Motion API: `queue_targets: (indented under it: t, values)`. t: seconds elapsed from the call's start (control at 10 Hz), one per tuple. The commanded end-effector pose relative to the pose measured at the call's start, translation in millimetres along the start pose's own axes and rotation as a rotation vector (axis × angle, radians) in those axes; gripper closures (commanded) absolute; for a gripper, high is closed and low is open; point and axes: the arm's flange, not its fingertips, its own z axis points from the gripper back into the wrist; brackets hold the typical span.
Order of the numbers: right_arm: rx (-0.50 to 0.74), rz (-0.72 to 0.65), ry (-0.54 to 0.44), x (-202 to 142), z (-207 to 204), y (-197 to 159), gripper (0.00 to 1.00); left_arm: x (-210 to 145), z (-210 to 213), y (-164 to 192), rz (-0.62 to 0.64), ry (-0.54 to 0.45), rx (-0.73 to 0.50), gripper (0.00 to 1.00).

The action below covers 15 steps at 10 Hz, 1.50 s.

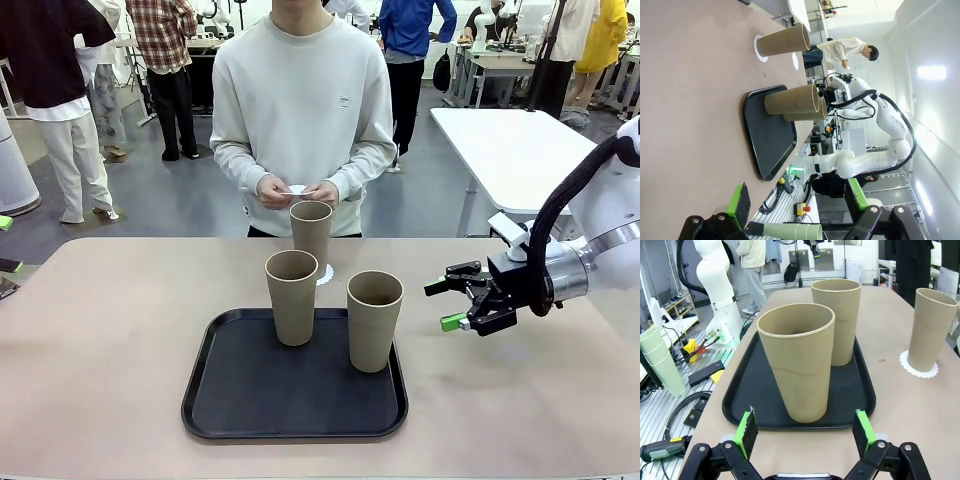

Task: Place coasters on the table and set cups on them.
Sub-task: Take one Reusable plastic cup from the Flat Tray and place it on a coaster set by the human.

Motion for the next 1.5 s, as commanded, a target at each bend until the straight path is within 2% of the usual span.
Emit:
queue_targets:
  t: [0.0, 0.1, 0.8, 1.4]
  values:
    - [0.0, 0.0, 0.0, 0, 0, 0, 0.0, -1, 2, 0, -0.015, 0.008, -0.005, 0.0]
    - [0.039, 0.001, 0.004, -3, -5, 0, 0.0, -1, 2, 0, -0.015, 0.008, -0.005, 0.0]
    - [0.003, 0.027, -0.068, -11, -40, -29, 0.0, -1, 2, 0, -0.015, 0.008, -0.005, 0.0]
    - [0.086, 0.066, -0.114, -11, -64, -31, 0.0, -1, 2, 0, -0.015, 0.008, -0.005, 0.0]
